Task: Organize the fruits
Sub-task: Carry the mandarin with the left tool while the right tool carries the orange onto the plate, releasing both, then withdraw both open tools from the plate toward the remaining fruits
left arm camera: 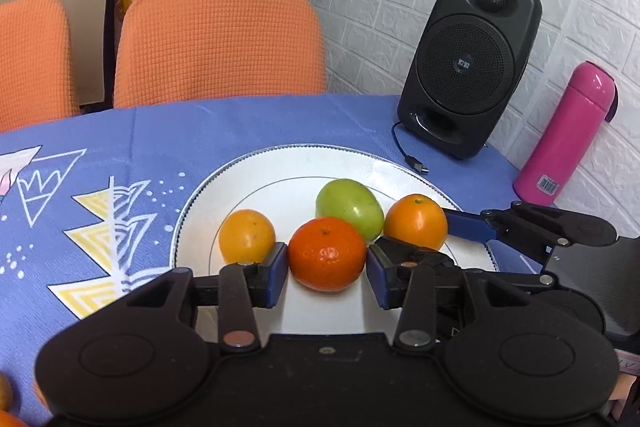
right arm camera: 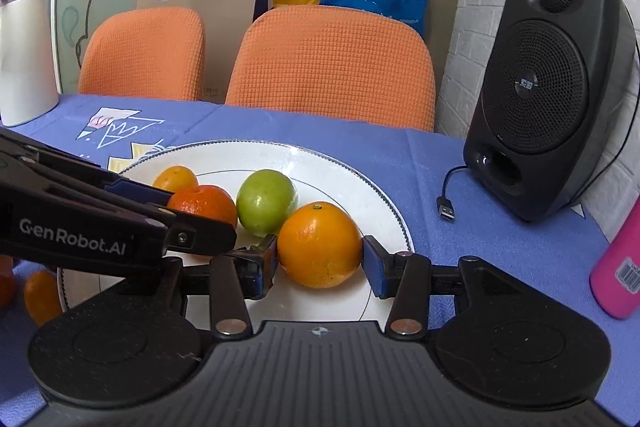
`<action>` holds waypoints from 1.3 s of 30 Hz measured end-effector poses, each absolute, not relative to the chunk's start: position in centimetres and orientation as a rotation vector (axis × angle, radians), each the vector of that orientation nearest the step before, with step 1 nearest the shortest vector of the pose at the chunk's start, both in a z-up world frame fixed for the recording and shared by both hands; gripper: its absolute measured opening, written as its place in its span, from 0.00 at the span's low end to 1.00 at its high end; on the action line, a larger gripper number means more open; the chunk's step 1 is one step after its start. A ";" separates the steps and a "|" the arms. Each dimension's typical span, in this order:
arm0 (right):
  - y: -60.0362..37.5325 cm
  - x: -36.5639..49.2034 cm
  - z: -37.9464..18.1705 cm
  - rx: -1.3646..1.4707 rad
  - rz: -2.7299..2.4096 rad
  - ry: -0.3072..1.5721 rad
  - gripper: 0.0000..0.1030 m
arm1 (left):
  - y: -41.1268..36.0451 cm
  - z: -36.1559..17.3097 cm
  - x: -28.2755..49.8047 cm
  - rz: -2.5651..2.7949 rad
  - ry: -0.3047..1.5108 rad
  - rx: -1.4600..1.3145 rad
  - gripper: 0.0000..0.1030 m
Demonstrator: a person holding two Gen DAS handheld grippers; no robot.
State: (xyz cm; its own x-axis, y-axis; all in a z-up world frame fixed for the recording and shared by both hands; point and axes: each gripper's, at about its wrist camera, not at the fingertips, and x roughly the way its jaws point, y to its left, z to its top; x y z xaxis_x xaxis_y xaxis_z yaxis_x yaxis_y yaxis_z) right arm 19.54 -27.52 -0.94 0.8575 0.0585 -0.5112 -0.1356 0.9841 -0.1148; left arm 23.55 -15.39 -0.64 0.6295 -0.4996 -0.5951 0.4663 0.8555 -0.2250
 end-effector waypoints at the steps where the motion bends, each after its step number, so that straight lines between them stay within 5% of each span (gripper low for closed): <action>1: -27.5 19.6 -1.0 -0.149 0.103 0.531 0.75 | -15.4 -0.6 23.5 -0.551 0.694 -0.052 0.96; 6: -27.4 19.4 -1.0 -0.166 0.093 0.525 0.80 | -15.1 -0.2 22.9 -0.567 0.686 -0.065 1.00; 11: -27.5 18.6 -0.7 -0.159 0.081 0.508 1.00 | -13.9 1.1 21.5 -0.547 0.648 -0.113 1.00; 39: -21.5 4.8 -0.8 0.068 0.117 0.531 1.00 | -3.0 1.5 8.3 -0.318 0.649 -0.229 1.00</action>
State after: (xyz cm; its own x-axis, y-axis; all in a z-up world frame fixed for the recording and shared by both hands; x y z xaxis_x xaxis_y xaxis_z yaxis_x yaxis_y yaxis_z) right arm 4.85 -21.50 -0.76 0.8556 0.1290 -0.5012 -0.0940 0.9911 0.0946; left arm 8.26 -3.02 1.51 0.7509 -0.3591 -0.5542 0.2177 0.9269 -0.3056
